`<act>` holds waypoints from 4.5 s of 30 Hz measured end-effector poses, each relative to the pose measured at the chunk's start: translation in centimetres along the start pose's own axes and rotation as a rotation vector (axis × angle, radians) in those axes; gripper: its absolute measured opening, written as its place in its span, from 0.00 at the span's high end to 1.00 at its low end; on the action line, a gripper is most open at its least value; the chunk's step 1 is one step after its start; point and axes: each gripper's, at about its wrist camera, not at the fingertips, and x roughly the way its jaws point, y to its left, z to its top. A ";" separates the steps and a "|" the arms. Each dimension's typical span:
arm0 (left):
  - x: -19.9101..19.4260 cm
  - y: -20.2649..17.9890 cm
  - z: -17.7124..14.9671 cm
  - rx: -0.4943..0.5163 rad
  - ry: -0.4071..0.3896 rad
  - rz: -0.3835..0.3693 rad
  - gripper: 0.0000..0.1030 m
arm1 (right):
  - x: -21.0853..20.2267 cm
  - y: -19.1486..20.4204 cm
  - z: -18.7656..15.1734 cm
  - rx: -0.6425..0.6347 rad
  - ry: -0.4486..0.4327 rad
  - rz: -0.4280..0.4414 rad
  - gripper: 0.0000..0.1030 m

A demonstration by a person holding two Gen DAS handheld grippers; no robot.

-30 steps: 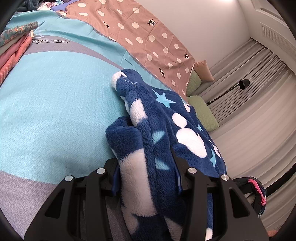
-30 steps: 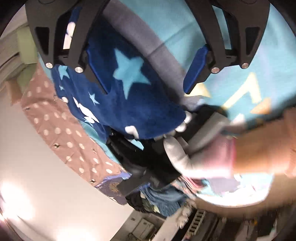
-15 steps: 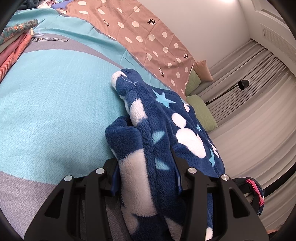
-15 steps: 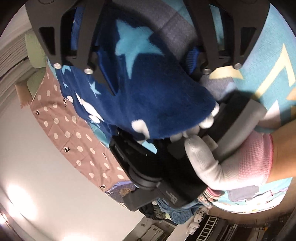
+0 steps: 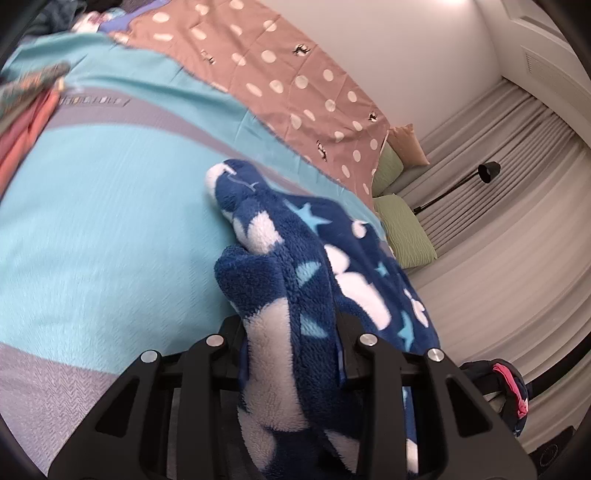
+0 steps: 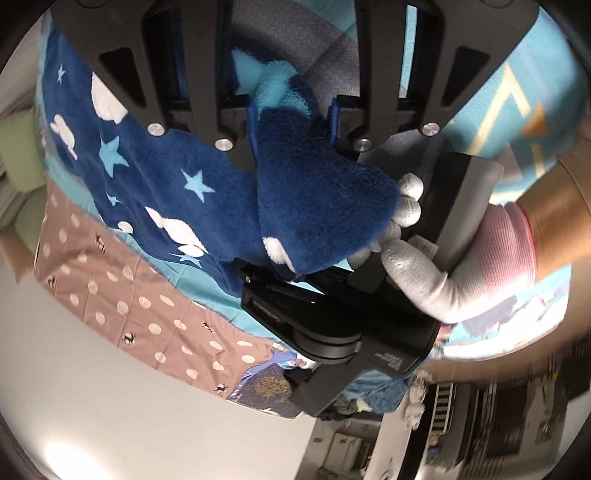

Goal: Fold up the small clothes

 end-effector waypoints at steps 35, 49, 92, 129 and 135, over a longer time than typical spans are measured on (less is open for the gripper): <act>18.1 -30.4 -3.1 0.411 0.262 0.123 0.67 | -13.4 -27.4 -13.5 0.871 -0.211 0.138 0.80; 21.5 -34.5 -8.1 0.600 0.304 0.095 0.46 | -12.5 -29.9 -21.6 1.091 -0.103 0.176 0.61; 20.3 -31.6 -12.4 1.024 0.145 0.478 0.45 | -12.9 -30.0 -18.7 0.857 -0.055 0.027 0.65; 20.6 -21.3 -3.5 0.603 0.005 0.052 0.73 | -8.2 -32.5 -6.3 0.577 0.131 -0.121 0.66; 18.8 -20.3 -1.9 0.534 -0.013 -0.012 0.72 | 0.8 -34.0 -10.0 0.622 0.345 -0.157 0.62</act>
